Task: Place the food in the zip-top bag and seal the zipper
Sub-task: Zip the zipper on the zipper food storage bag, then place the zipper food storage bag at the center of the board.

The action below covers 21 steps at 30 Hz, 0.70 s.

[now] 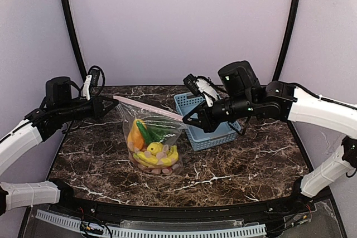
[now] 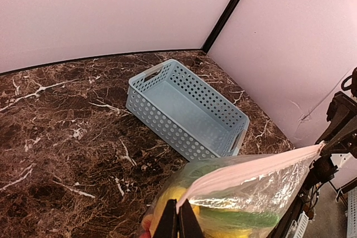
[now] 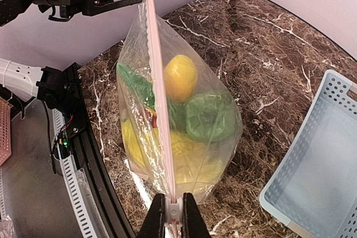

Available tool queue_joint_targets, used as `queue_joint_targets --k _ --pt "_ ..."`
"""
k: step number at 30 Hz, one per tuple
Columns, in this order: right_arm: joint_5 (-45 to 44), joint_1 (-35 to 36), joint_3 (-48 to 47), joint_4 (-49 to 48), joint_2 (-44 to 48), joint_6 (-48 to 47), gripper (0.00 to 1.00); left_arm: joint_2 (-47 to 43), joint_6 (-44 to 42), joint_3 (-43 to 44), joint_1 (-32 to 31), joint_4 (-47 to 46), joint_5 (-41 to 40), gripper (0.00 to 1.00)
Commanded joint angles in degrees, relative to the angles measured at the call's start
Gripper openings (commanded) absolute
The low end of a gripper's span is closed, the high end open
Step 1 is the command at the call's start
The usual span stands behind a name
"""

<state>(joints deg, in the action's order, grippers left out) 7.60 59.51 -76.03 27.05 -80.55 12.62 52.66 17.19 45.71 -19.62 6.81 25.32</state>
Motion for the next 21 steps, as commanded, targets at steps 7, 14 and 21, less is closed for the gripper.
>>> queue_joint_targets --k 7,14,21 --pt "-0.7 -0.7 1.2 3.1 3.7 0.7 0.48 1.2 0.4 1.5 2.5 -4.0 2.0 0.01" --pt "-3.5 -1.8 3.3 1.2 6.4 2.3 0.76 3.5 -0.8 3.4 2.6 -4.5 2.0 0.01" --pt "-7.4 -4.8 5.9 0.4 7.7 6.0 0.86 8.6 0.0 5.7 3.9 -7.8 3.0 0.01"
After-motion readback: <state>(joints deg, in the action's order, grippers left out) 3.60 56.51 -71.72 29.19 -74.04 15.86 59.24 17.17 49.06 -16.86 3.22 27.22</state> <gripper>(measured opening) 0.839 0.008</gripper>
